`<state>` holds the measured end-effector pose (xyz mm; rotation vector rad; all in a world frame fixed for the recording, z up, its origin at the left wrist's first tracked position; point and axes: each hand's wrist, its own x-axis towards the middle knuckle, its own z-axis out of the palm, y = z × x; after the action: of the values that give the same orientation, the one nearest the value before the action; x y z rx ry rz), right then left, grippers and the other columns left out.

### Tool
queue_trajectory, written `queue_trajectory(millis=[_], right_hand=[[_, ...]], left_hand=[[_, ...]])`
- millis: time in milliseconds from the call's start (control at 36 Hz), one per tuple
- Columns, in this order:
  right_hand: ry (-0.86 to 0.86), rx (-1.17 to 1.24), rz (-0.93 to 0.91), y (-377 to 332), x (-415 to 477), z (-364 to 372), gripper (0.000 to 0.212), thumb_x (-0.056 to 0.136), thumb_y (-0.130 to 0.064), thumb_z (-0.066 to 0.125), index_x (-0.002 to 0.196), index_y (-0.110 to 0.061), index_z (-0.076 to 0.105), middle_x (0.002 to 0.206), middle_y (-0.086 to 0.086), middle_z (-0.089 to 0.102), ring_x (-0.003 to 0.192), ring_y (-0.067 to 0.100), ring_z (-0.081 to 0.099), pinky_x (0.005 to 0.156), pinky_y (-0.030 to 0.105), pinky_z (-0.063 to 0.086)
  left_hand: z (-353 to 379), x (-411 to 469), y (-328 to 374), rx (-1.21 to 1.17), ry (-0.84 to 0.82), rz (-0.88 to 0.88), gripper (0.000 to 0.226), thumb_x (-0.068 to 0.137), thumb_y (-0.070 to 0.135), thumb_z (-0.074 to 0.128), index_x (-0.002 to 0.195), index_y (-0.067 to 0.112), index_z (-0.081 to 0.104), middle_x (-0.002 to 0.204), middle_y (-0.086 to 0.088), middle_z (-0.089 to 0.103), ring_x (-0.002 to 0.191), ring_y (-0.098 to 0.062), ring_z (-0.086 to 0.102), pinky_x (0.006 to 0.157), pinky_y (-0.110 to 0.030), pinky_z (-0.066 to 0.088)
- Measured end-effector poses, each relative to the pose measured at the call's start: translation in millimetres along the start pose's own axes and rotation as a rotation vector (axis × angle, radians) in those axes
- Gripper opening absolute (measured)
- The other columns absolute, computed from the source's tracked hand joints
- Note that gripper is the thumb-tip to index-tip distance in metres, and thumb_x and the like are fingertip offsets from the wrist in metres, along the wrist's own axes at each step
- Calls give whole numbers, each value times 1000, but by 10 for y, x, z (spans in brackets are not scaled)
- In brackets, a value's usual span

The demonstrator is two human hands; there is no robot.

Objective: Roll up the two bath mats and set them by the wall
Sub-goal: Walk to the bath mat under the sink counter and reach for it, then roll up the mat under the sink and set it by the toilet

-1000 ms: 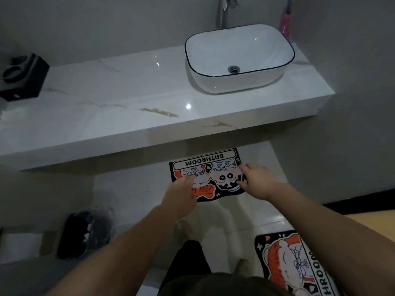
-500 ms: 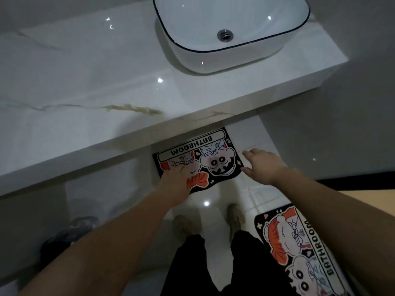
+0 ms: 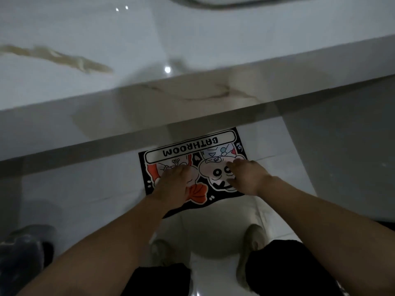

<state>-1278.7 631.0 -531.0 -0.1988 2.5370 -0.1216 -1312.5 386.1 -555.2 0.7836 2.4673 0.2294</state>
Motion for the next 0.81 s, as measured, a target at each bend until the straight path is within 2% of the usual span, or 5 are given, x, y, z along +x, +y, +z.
queue_trajectory(millis=[167, 306, 472, 583, 806], right_hand=[[-17, -29, -31, 277, 823, 737, 65, 93, -46, 41, 146, -15, 22, 147, 13, 35, 130, 30, 37, 105, 41, 37], [25, -66, -13, 585, 1509, 1248, 64, 91, -47, 43, 145, -16, 25, 145, 15, 37, 128, 32, 39, 102, 42, 38], [70, -96, 29, 895, 2125, 1730, 56, 90, -47, 46, 137, -18, 35, 133, 11, 46, 117, 30, 47, 91, 39, 42], [96, -134, 35, 1094, 2305, 1923, 58, 90, -47, 46, 139, -19, 34, 136, 12, 45, 119, 31, 47, 92, 40, 44], [39, 131, 304, 1571, 2293, 2241, 49, 89, -38, 52, 127, -9, 43, 124, 17, 51, 107, 32, 53, 81, 34, 42]], left_hand=[[763, 669, -326, 28, 69, -11, 68, 88, 23, 54, 145, 7, 21, 150, -14, 29, 133, -26, 30, 110, -37, 21], [1310, 1282, -695, 92, 143, 25, 67, 91, 24, 49, 147, 5, 16, 153, -16, 23, 138, -29, 24, 114, -39, 12], [1834, 1963, -866, 135, 179, 11, 68, 90, 28, 49, 146, 8, 18, 150, -13, 29, 133, -29, 30, 112, -43, 18], [2044, 2255, -929, 184, 198, 60, 65, 90, 27, 50, 145, 6, 21, 146, -13, 35, 130, -29, 34, 111, -45, 22], [2453, 2600, -848, 172, 183, 96, 68, 89, 27, 51, 146, 7, 19, 148, -12, 32, 132, -27, 33, 110, -41, 23]])
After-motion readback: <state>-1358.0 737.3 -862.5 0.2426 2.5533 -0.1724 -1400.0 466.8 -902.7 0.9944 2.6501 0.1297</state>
